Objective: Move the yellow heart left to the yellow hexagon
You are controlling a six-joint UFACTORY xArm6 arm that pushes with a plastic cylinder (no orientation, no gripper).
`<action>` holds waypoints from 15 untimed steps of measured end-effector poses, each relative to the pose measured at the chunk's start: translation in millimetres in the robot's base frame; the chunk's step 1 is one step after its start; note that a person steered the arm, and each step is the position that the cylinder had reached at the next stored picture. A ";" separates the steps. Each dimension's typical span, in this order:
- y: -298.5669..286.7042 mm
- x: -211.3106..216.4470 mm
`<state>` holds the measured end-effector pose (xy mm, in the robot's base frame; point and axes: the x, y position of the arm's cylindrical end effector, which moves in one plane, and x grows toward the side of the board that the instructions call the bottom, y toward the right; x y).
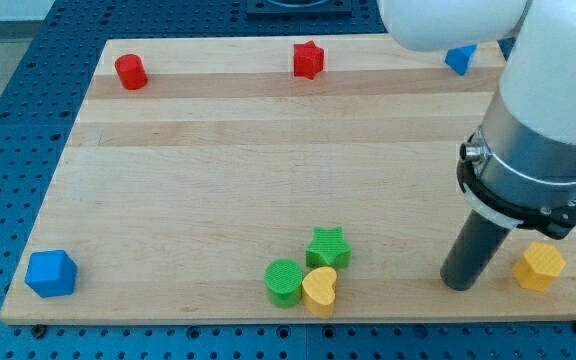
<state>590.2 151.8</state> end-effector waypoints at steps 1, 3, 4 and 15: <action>2.6 -0.1; 3.0 -10.5; 2.8 -21.7; -367.7 6.0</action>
<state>596.2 -215.8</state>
